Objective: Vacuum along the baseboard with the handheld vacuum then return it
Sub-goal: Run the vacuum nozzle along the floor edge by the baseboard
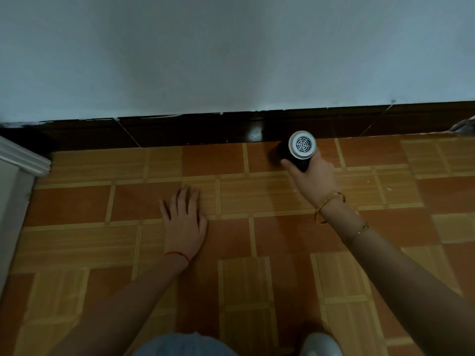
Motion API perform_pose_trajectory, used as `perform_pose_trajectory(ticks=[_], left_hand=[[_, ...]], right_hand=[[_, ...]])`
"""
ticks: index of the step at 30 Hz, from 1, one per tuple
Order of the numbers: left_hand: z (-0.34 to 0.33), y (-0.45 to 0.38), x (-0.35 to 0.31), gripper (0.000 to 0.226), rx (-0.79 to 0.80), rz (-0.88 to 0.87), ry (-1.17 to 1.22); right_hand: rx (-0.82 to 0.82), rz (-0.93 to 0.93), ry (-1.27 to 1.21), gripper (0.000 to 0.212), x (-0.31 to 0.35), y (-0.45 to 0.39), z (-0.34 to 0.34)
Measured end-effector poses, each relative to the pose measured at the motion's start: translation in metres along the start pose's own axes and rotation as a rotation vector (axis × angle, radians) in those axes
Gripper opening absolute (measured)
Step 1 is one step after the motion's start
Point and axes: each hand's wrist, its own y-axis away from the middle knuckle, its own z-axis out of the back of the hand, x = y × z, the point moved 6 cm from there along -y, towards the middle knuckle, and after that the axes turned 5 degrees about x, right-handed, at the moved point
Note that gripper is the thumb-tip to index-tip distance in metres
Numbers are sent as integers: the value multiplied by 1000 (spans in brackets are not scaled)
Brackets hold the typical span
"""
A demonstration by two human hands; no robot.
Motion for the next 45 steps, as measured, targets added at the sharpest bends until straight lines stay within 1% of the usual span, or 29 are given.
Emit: perform_pose_trajectory(ticks=[2,4,9,11,15,17,18,22,24,27,29,31,33,35,36,37,40,42,45], left_hand=[[1,-1,-1,56,28,9,-21],[2,-2,-2,56,55,14,-32],[13,5,-9,57,117,8,-28],[17,9,-15,56,140,-5,-33],[20,17,-34,52,166,-44,-4],[22,21,-45,53,169,-48,13],[22,22,-51,52,168,-59,13],[16,21,-74,55,198,-85,47],[8,16,-86,56,208,-90,69],[-5,5,-105,56,211,-119,54],[-13,-3,-117,56,214,-139,38],[-18,-10,-125,56,210,-157,33],[-23,-16,-130,56,208,-169,21],[-27,-17,-132,56,194,-170,5],[-29,-17,-132,55,189,-171,2],[-31,-16,-131,55,184,-175,0],[-33,-15,-128,55,158,-196,-16],[-33,-14,-127,55,148,-199,-24],[-34,-13,-127,55,139,-200,-9]], right_hand=[[72,34,-1,68,4,-8,-8],[107,74,28,67,9,-16,-12],[22,-31,44,64,-2,-30,5],[29,-44,48,65,-5,-31,9],[173,53,43,74,4,-31,0],[208,61,53,75,6,-32,0],[195,41,44,74,3,-33,4],[51,-81,45,72,-23,-36,33],[31,-110,16,72,-35,-31,44],[115,-34,51,70,-39,-20,49],[225,-1,60,61,-38,-13,51],[328,-16,108,51,-41,-8,53],[330,-32,179,51,-44,-4,58],[260,-10,264,60,-45,-1,63],[255,6,285,62,-45,2,63],[280,17,283,60,-44,5,62],[388,29,222,47,-43,16,52],[350,60,213,53,-44,18,49],[216,28,220,65,-48,17,55]])
